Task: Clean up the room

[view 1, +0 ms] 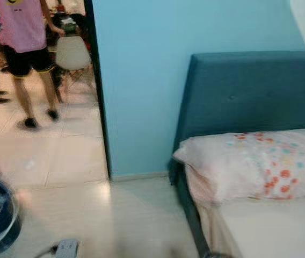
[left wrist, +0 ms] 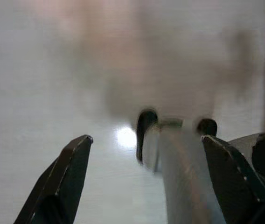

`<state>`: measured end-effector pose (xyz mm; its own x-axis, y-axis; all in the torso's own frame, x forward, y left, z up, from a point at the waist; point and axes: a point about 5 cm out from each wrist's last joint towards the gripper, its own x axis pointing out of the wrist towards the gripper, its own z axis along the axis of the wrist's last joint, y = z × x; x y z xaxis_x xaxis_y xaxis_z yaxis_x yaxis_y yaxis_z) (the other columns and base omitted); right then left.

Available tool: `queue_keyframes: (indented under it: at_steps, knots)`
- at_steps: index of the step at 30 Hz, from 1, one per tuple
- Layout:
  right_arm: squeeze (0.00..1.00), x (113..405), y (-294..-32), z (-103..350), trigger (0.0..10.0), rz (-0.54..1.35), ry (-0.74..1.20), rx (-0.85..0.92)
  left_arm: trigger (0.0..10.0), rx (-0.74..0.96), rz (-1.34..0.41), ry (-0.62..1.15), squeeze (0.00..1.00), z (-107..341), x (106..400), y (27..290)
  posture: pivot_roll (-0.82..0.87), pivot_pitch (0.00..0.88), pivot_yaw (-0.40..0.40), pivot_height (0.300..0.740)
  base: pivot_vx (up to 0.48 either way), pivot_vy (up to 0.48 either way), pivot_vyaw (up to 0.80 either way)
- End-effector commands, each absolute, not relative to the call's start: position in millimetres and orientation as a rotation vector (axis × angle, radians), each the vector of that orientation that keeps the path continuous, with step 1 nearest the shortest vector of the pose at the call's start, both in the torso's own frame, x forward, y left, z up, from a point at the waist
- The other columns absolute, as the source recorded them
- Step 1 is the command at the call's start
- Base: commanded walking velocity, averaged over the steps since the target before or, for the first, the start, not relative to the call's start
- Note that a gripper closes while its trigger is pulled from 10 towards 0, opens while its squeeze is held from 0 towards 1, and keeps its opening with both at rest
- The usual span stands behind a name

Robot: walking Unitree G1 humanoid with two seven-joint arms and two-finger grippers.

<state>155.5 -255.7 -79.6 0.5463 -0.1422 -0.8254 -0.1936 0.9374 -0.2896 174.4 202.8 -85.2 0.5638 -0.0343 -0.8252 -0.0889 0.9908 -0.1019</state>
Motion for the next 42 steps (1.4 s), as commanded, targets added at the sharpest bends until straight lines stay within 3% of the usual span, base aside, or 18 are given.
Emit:
queue_keyframes:
  at_steps: [1, 6, 12, 17, 18, 20, 21, 23, 30, 42]
  knots:
    - [0.00, 158, -271, -73, 10.0, -0.046, 0.969, -0.325, 10.0, -0.133, 0.014, 0.979, 0.00, -86, 173, 200, -0.05, 0.000, -0.016, 0.727, 0.469, 0.000, -0.80]
    - [0.00, 197, -284, -46, 10.0, -0.142, 0.781, -0.232, 10.0, -0.134, 0.011, 0.981, 0.00, -87, 172, 199, -0.05, 0.000, -0.015, 0.727, 0.469, 0.000, -0.80]
    - [0.00, 220, -294, -26, 10.0, -0.258, 0.639, -0.116, 10.0, -0.142, 0.017, 0.989, 0.00, -88, 172, 197, -0.06, 0.000, -0.017, 0.727, 0.234, 0.000, -0.63]
    - [0.00, 236, -291, -12, 10.0, -0.306, 0.464, 0.206, 10.0, -0.154, 0.015, 1.007, 0.00, -89, 169, 195, -0.06, 0.000, -0.017, 0.727, 0.000, 0.000, 0.00]
    - [0.00, 236, -291, -12, 10.0, -0.306, 0.464, 0.206, 10.0, -0.154, 0.015, 1.007, 0.00, -89, 169, 195, -0.06, 0.000, -0.017, 0.727, 0.000, 0.000, 0.00]
    - [0.00, 241, -288, -8, 10.0, -0.295, 0.414, 0.291, 10.0, -0.145, 0.006, 1.008, 0.00, -89, 169, 195, -0.06, 0.000, -0.017, 0.727, 0.000, -0.465, 0.00]
    - [0.00, 249, -285, -1, 10.0, -0.277, 0.321, 0.440, 10.0, -0.132, 0.005, 1.012, 0.00, -89, 168, 197, -0.06, 0.000, -0.017, 0.727, 0.000, -0.465, 0.00]
    - [0.00, 252, -283, 2, 10.0, -0.267, 0.293, 0.500, 10.0, -0.132, 0.008, 1.013, 0.00, -89, 168, 198, -0.06, 0.000, -0.014, 0.727, 0.000, -0.465, 0.00]
    - [0.00, 257, -281, 3, 10.0, -0.273, 0.269, 0.623, 10.0, -0.145, 0.030, 1.012, 0.00, -89, 168, 199, -0.06, 0.000, -0.014, 0.727, 0.000, -0.198, 0.00]
    - [0.00, 241, -279, -17, 10.0, -0.275, 0.455, 0.673, 10.0, -0.158, 0.019, 1.006, 0.00, -89, 170, 196, -0.05, 0.000, -0.015, 0.727, 0.000, -0.118, 0.00]
